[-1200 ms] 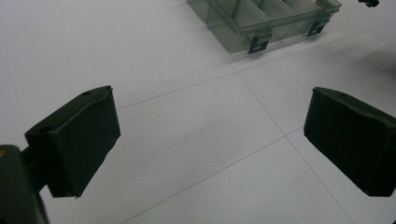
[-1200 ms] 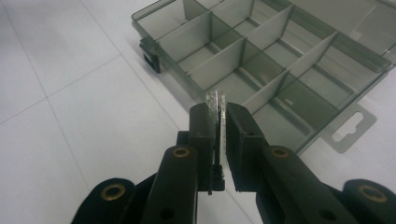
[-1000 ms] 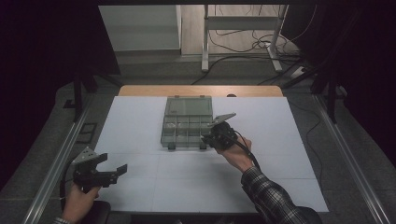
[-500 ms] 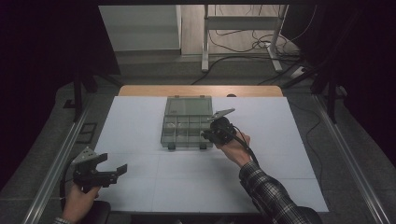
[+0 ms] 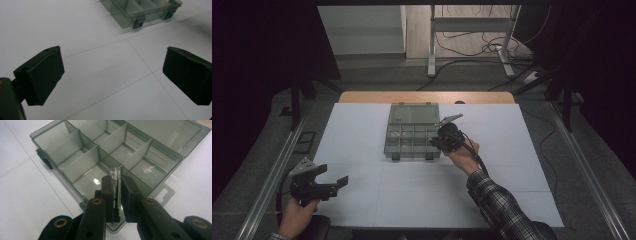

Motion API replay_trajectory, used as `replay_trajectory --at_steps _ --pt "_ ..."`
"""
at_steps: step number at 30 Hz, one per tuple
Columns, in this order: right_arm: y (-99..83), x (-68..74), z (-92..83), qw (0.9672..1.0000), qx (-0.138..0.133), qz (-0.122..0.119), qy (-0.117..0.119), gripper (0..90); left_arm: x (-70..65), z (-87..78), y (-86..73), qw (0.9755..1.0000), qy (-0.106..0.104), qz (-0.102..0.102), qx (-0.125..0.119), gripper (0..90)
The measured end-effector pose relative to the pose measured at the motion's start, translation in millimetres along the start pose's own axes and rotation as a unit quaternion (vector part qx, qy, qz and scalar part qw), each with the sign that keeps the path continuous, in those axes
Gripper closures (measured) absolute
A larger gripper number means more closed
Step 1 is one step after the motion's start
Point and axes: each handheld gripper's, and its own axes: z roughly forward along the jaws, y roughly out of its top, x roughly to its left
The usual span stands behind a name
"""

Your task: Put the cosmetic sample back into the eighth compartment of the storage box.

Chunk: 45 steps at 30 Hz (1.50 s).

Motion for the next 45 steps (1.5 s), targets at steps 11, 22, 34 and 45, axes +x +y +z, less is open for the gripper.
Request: replay_trajectory --at_steps 11,22,34,45 --pt "-2.6 -1.9 10.5 0.9999 0.015 0.0 -0.004 79.3 0.2 -0.1 0.0 1.0 -0.001 0.0 0.0 4.0" --pt "-2.7 -1.0 8.2 0.9998 0.015 0.006 0.008 65.5 0.8 -0.3 -0.2 1.0 -0.003 -0.002 -0.001 4.0" --pt "-2.3 0.5 1.4 0.9994 0.014 0.019 0.026 45.2 1.4 -0.4 -0.2 1.0 -0.005 -0.003 -0.002 4.0" --pt "-2.9 4.8 -4.3 0.9995 0.016 0.013 0.024 32.6 1.8 -0.5 -0.4 1.0 -0.006 -0.007 -0.002 4.0"
